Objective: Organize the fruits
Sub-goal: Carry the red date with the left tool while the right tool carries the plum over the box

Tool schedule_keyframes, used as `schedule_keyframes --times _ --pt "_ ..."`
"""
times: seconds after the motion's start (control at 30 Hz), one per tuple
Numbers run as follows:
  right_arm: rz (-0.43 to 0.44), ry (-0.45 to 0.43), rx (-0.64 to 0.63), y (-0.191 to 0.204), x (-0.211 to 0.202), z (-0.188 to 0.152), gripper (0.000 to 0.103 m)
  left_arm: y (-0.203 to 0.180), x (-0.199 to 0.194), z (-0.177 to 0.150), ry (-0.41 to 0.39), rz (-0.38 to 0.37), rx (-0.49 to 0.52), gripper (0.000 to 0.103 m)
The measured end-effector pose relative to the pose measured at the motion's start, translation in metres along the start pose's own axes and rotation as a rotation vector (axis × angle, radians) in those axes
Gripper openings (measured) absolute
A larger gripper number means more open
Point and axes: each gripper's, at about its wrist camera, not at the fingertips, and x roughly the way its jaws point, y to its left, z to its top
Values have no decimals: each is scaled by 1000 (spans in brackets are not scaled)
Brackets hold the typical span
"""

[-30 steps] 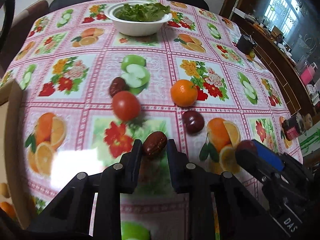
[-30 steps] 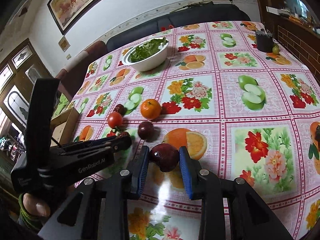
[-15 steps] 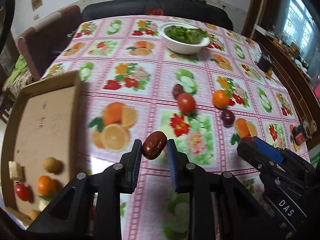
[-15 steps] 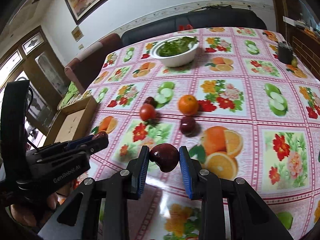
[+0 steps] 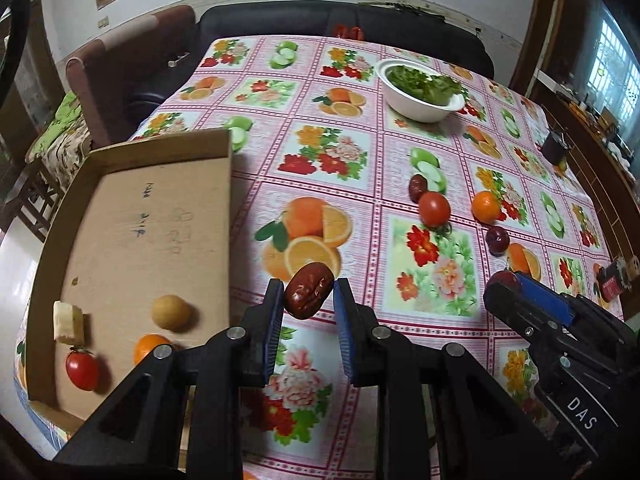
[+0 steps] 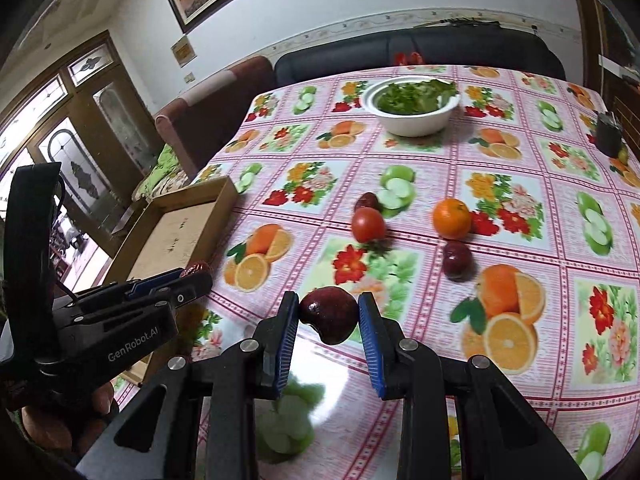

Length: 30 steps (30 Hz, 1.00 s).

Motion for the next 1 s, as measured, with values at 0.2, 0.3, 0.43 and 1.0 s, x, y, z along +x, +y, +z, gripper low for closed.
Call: schedule_keyframes --times 0.2,0.3,0.43,1.0 --pt "0 4 -25 13 3 2 31 11 -3 -3 -5 1 -16 23" --pt "-14 4 -44 21 4 3 31 18 -5 -4 -8 2 -26 23" --pt "-8 2 -67 32 5 5 31 29 -8 -6 -9 11 -43 23" --pt "109 44 -164 97 36 12 31 116 -14 -7 -18 75 -188 23"
